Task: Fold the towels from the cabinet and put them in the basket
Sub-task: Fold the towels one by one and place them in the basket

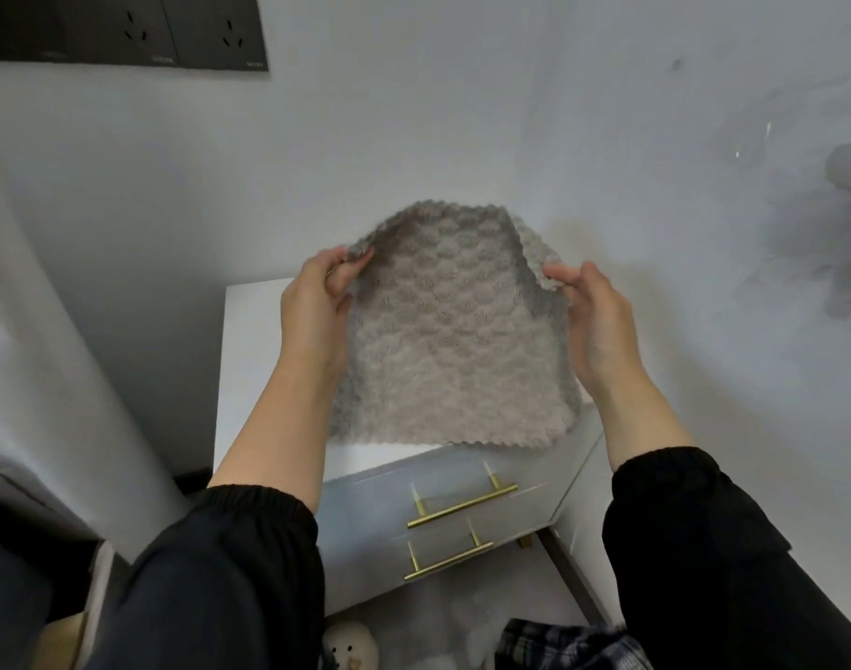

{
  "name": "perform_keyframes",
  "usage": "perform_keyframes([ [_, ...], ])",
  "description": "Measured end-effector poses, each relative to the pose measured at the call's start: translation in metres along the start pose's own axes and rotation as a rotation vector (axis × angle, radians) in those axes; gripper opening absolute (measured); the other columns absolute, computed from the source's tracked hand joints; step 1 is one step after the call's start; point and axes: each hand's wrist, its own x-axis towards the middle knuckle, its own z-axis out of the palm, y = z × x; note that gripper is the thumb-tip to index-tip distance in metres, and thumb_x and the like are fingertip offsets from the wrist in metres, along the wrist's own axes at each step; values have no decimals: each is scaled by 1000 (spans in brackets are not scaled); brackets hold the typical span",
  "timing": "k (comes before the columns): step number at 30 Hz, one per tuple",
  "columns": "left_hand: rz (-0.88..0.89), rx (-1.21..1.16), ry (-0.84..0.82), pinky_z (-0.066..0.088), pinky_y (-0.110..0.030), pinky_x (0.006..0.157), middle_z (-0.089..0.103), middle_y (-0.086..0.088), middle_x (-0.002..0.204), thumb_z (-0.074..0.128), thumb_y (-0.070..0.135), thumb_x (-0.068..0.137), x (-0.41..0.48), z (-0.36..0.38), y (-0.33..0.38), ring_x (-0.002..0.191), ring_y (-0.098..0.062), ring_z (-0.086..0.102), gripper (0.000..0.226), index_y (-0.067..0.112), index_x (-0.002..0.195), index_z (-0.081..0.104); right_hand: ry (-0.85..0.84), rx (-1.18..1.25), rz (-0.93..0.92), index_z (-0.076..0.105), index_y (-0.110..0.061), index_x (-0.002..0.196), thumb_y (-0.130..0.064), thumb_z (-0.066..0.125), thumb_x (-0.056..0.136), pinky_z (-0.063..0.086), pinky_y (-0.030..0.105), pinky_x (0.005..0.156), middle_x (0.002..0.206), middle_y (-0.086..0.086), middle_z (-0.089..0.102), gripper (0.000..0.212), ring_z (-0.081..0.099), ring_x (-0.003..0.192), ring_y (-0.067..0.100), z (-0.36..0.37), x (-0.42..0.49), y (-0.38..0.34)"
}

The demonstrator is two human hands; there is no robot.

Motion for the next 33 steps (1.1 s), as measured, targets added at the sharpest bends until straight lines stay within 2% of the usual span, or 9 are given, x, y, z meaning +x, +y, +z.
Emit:
perform_keyframes([
  [3, -100, 113, 134, 45, -28, 78, 72, -2, 86, 50, 25, 94, 0, -13, -17, 92, -14, 68, 22, 19, 76, 61, 82, -93, 100, 73, -19, 77, -26, 52, 92, 42, 22, 82, 94, -3, 68, 26, 62, 90, 7, -4, -4, 8],
  [6, -240, 179, 252, 52, -31, 71, 70, -9, 92, 64, 24, 88, 1, -27, -28, 88, -22, 68, 13, 15, 79, 63, 124, -103, 206, 67, -11, 76, -9, 61, 88, 51, 29, 72, 84, 7, 65, 13, 64, 72, 19, -14, -10, 11],
  [9, -265, 230, 260, 56, -32, 75, 68, -12, 92, 69, 11, 85, -3, -32, -26, 83, -22, 67, 7, 11, 82, 63, 120, -140, 257, 63, -9, 81, -3, 58, 90, 55, 27, 63, 79, 9, 63, 13, 65, 63, 20, -25, -19, 5],
  [13, -266, 254, 236, 57, -26, 65, 62, -9, 86, 61, 3, 88, -15, -35, -18, 75, -18, 63, 9, 9, 83, 61, 69, -153, 343, 62, -9, 81, 4, 53, 90, 54, 22, 49, 74, 8, 58, 19, 65, 56, 19, -32, -33, -3],
  [19, -265, 389, 201, 58, -22, 54, 59, -11, 88, 50, -5, 91, -26, -46, -6, 74, -19, 60, 18, 8, 87, 62, 20, -138, 376, 64, -10, 80, 6, 55, 88, 51, 20, 46, 67, 4, 55, 20, 63, 47, 13, -40, -53, -9],
  [23, -199, 672, 145, 56, -24, 55, 60, -11, 87, 49, -9, 87, -32, -57, -8, 70, -19, 59, 27, 12, 80, 63, -10, -340, 423, 63, -11, 76, 6, 58, 86, 50, 21, 47, 59, 1, 56, 21, 61, 51, 16, -41, -65, -4],
  [27, -150, 893, 102, 54, -30, 61, 60, -10, 79, 48, -9, 82, -37, -64, -13, 63, -22, 56, 31, 16, 74, 63, -16, -536, 425, 63, -12, 70, 8, 61, 83, 49, 22, 45, 68, 5, 60, 24, 60, 43, 10, -40, -68, 5],
  [30, -154, 1039, 34, 56, -38, 73, 58, -7, 73, 51, -10, 79, -38, -67, -14, 68, -26, 58, 31, 17, 73, 64, -5, -644, 408, 63, -14, 68, 7, 63, 81, 46, 26, 54, 79, 5, 63, 25, 58, 56, 14, -42, -67, 9],
  [33, -104, 1175, -22, 55, -36, 72, 54, -2, 63, 53, -10, 76, -42, -67, -14, 61, -22, 54, 32, 19, 69, 64, -9, -695, 408, 61, -13, 66, 8, 64, 79, 46, 26, 56, 95, 3, 65, 25, 53, 60, 12, -42, -67, 13],
])
